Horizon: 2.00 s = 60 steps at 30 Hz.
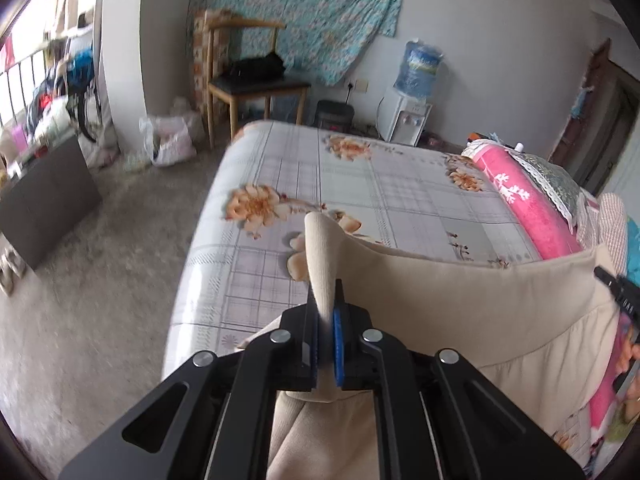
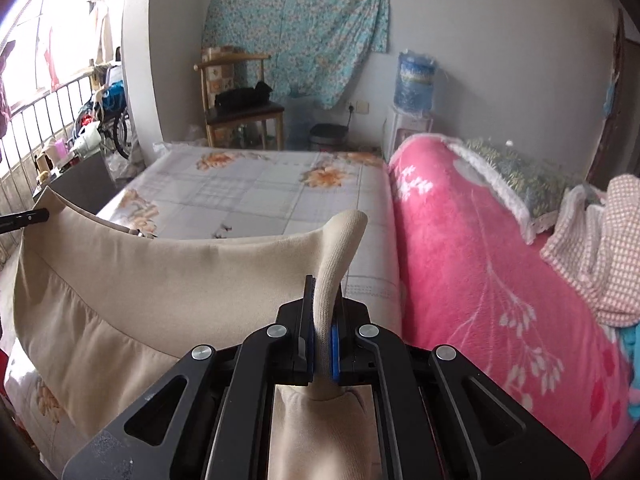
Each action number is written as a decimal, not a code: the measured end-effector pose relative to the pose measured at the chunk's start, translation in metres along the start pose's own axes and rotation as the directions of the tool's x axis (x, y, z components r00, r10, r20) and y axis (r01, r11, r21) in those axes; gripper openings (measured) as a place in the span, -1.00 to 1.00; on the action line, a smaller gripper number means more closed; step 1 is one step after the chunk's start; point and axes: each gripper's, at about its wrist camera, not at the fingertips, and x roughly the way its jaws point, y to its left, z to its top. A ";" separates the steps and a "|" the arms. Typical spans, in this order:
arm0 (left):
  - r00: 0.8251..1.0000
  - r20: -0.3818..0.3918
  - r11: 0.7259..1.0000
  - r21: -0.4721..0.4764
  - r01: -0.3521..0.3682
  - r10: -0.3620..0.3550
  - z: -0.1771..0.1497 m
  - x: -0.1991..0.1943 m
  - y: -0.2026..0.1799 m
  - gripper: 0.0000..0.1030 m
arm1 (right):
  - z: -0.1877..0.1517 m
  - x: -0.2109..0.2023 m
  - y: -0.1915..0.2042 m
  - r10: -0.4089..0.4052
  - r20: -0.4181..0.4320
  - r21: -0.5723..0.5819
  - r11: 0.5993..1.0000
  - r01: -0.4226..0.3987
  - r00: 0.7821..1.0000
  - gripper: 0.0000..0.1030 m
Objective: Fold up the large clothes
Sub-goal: 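Lift both side edges of the beige jacket with both tools, then fold both held edges over onto the jacket center with both tools, then lay the folded edges down and open both tools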
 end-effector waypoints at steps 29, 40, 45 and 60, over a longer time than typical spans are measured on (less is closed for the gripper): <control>0.985 -0.151 0.996 -0.046 0.078 -0.084 -0.099 -0.027 0.024 -0.45 | -0.082 -0.046 -0.008 0.169 -0.152 0.020 0.986 -0.168 0.974 -0.34; 0.997 -0.030 0.994 -0.084 0.071 -0.074 -0.141 -0.070 0.040 -0.44 | -0.116 -0.068 0.012 0.119 -0.187 -0.024 0.992 -0.126 0.975 -0.38; 0.990 -0.117 0.994 -0.084 0.069 -0.078 -0.170 -0.052 0.037 -0.44 | -0.143 -0.057 0.022 0.062 -0.248 -0.101 0.991 -0.090 0.967 -0.27; 0.999 -0.036 0.995 0.097 -0.021 0.024 -0.158 -0.058 -0.031 -0.43 | -0.088 -0.060 0.155 0.251 -0.093 -0.147 0.953 -0.263 0.963 -0.12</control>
